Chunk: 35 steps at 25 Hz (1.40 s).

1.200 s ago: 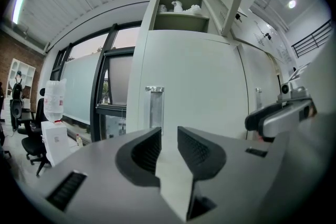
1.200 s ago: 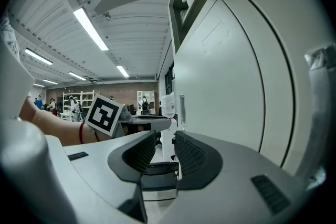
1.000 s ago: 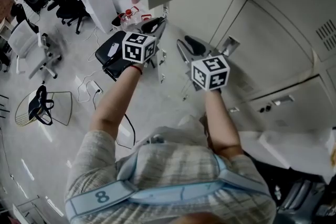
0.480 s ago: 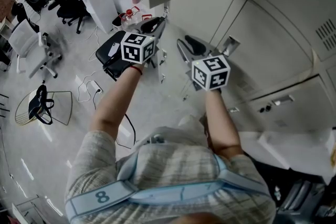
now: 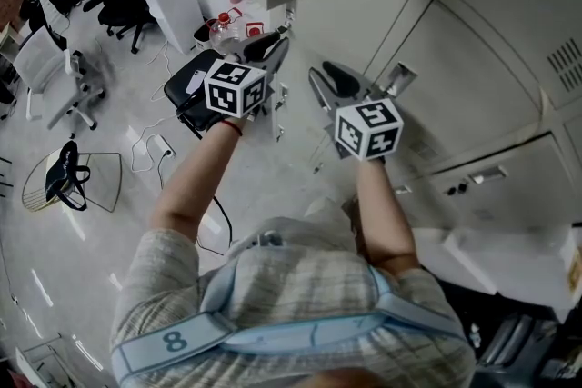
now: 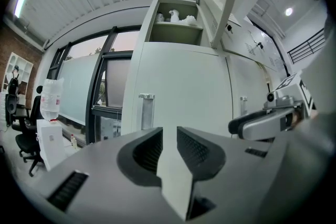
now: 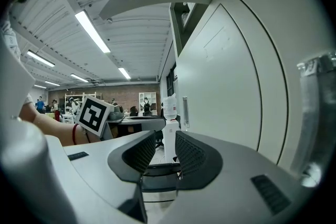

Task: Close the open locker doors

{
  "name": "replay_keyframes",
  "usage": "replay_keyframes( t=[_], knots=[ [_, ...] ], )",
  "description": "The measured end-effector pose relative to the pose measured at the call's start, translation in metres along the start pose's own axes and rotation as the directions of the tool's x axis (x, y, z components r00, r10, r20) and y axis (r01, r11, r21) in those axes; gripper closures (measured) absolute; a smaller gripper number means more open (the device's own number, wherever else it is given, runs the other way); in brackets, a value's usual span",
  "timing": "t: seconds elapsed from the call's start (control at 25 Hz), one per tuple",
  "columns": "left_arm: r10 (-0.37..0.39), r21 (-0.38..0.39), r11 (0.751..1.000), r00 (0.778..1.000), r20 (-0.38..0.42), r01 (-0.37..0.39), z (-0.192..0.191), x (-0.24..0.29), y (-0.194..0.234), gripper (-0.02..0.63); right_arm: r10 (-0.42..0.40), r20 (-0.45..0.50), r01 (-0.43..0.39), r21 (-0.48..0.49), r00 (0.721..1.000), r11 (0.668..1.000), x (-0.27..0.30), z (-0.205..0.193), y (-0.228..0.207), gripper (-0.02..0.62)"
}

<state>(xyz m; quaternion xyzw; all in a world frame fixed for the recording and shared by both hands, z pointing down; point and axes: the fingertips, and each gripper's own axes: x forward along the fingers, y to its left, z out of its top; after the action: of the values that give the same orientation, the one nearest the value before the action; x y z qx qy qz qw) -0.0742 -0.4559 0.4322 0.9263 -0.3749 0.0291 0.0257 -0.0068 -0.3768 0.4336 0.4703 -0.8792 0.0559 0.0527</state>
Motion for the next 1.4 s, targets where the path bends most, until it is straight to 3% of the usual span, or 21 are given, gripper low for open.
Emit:
replay_keyframes(
  t=[0.44,0.72,0.92,1.4],
  knots=[
    [-0.099,-0.041,0.994,0.994,0.048,0.101,-0.017,-0.044,-0.058,0.52,0.073,0.05,-0.072,-0.022,0.996,0.997,-0.036,0.0,0.029,0.479],
    [-0.151,0.02,0.988,0.986,0.076,0.15,-0.004,-0.064,-0.101,0.52,0.089,0.077,-0.087,-0.018,0.993,0.996,-0.06,0.007,0.039,0.479],
    [-0.172,0.023,0.985,0.98,0.1,0.17,-0.009,-0.081,-0.124,0.52,0.117,0.084,-0.114,-0.042,0.99,0.993,-0.073,-0.004,0.051,0.479],
    [-0.232,0.022,0.973,0.967,0.103,0.231,-0.013,-0.103,-0.161,0.52,0.091,0.092,-0.09,-0.006,0.992,0.996,-0.099,-0.017,0.06,0.479]
  ],
)
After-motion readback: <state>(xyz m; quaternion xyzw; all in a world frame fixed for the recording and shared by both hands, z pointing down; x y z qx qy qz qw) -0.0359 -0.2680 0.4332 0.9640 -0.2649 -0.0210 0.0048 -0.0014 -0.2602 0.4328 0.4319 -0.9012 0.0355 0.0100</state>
